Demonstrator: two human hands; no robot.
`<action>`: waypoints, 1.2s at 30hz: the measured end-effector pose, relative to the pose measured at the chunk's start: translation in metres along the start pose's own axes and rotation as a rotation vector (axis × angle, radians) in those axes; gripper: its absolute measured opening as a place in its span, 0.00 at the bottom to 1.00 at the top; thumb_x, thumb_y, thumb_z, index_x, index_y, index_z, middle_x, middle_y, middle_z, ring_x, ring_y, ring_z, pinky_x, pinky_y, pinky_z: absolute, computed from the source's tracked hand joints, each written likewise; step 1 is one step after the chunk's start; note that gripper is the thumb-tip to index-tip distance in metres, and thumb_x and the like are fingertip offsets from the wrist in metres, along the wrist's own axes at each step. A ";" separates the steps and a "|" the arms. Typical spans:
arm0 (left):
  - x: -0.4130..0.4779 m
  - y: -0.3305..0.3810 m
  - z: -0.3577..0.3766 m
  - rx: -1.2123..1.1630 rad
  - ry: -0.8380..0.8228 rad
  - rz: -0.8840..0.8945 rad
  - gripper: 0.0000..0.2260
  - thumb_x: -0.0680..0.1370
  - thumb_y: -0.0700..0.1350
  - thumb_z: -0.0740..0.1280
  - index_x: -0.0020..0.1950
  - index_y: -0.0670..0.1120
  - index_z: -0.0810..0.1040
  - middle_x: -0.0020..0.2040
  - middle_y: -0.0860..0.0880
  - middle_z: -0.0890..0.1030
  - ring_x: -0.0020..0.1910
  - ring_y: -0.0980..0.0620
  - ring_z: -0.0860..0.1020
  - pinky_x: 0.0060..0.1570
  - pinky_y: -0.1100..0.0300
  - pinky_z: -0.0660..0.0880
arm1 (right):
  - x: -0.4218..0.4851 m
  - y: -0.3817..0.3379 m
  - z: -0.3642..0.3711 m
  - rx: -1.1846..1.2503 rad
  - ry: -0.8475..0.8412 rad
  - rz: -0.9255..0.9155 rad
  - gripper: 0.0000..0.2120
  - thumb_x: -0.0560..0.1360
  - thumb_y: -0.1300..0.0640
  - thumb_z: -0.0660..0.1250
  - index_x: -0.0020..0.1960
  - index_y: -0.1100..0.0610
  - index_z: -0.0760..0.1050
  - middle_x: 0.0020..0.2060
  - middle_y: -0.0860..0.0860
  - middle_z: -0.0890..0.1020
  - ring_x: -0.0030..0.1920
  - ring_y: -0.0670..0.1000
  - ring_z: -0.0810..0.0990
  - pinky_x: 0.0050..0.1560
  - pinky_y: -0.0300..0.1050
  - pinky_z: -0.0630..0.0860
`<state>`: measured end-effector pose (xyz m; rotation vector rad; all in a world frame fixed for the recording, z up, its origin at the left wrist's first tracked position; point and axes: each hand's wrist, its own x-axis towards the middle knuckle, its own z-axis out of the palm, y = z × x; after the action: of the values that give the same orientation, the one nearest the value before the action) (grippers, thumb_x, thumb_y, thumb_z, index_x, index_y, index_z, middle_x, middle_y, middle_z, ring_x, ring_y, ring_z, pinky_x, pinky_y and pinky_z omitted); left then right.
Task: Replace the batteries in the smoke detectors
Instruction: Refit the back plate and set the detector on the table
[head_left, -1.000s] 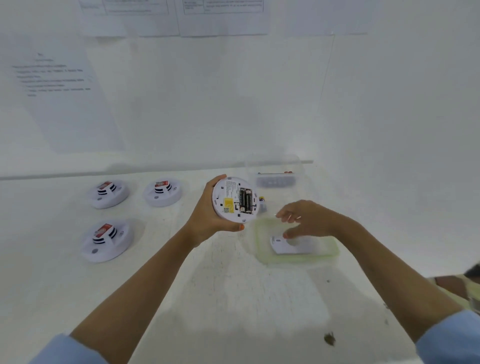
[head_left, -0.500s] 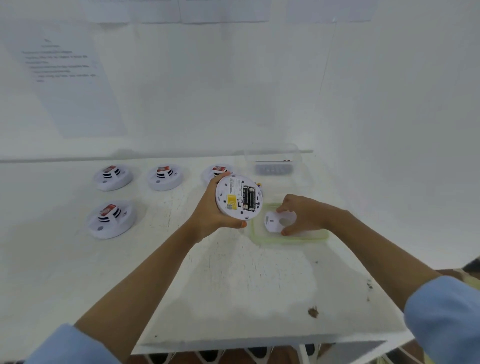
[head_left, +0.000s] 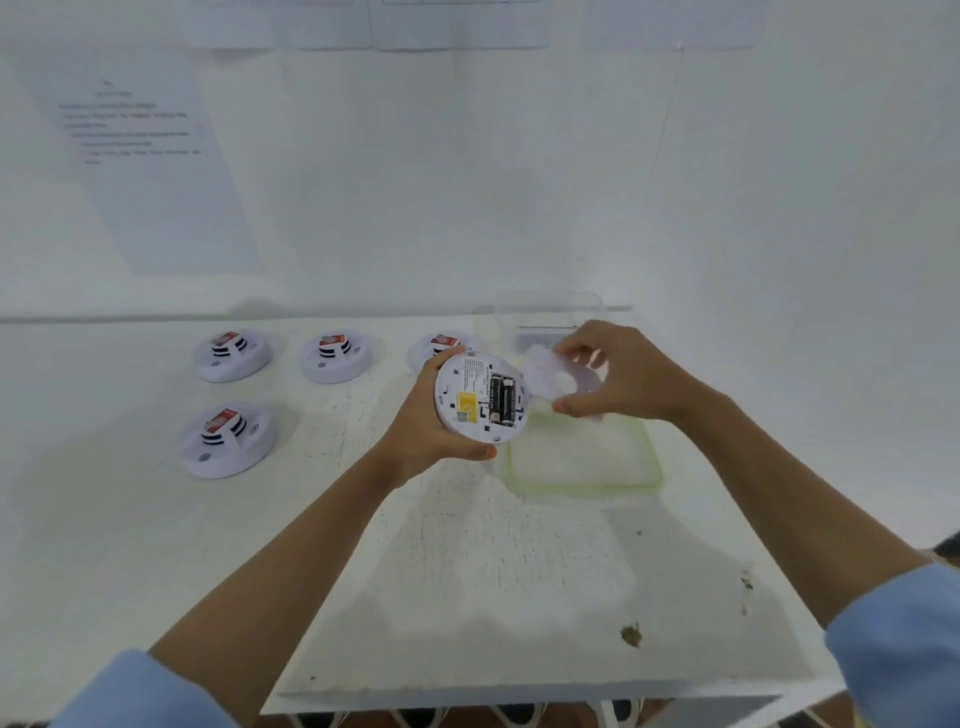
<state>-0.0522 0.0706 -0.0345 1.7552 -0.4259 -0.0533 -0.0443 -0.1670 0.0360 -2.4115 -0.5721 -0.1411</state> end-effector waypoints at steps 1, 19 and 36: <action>0.002 0.002 0.001 -0.004 -0.007 0.011 0.48 0.55 0.34 0.77 0.71 0.45 0.59 0.61 0.65 0.70 0.60 0.65 0.72 0.52 0.59 0.78 | 0.002 -0.012 0.002 0.001 -0.013 -0.050 0.25 0.60 0.57 0.80 0.54 0.57 0.76 0.47 0.49 0.76 0.46 0.47 0.74 0.47 0.33 0.69; 0.028 0.013 -0.002 -0.059 -0.029 0.095 0.43 0.56 0.33 0.76 0.66 0.53 0.62 0.64 0.50 0.70 0.59 0.62 0.73 0.49 0.64 0.76 | 0.035 -0.039 0.030 -0.194 -0.073 -0.194 0.29 0.65 0.52 0.75 0.64 0.55 0.72 0.50 0.45 0.68 0.54 0.47 0.69 0.50 0.35 0.63; 0.035 0.008 -0.003 -0.069 0.064 0.121 0.45 0.55 0.37 0.78 0.69 0.45 0.61 0.62 0.51 0.72 0.58 0.57 0.74 0.48 0.60 0.79 | 0.042 -0.019 0.051 -0.232 -0.031 -0.236 0.28 0.75 0.51 0.66 0.71 0.60 0.65 0.60 0.58 0.67 0.61 0.56 0.66 0.62 0.41 0.62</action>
<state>-0.0212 0.0609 -0.0200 1.6557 -0.4780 0.0734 -0.0168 -0.1067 0.0170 -2.5647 -0.8974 -0.2854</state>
